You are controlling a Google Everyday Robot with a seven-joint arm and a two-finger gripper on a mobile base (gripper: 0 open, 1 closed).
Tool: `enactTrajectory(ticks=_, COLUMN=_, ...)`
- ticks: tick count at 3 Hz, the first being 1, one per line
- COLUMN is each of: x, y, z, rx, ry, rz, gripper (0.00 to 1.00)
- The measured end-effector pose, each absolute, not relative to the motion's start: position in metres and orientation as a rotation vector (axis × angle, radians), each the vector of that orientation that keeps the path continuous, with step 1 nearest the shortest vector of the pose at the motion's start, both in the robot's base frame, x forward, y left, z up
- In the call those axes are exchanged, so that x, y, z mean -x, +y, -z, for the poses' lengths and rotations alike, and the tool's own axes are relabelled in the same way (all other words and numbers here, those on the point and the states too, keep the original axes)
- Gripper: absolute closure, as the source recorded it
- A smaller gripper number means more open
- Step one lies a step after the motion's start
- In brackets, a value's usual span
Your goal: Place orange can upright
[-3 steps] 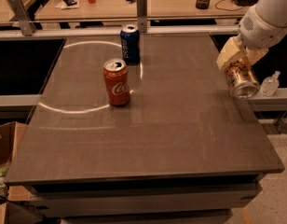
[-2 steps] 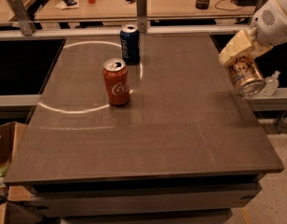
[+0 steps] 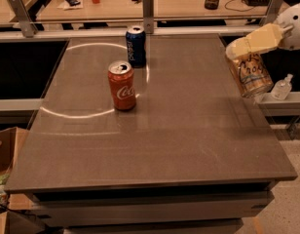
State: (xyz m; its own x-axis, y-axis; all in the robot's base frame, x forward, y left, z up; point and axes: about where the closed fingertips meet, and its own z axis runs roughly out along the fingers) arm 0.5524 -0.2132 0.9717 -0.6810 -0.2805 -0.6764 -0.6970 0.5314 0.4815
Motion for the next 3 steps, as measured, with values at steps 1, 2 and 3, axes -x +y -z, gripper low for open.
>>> enactTrajectory(ticks=1, x=-0.5332, y=-0.1952, z=-1.0027, rx=0.858, ry=1.989, rz=-1.218, gripper=1.00)
enactTrajectory(ticks=2, x=-0.5305, y=-0.1870, z=-1.0119, rx=0.874, ry=1.945, rz=-1.244, gripper=1.00)
enactTrajectory(ticks=3, x=-0.5305, y=-0.1870, z=-1.0120, rx=0.874, ry=1.945, rz=-1.244, gripper=1.00)
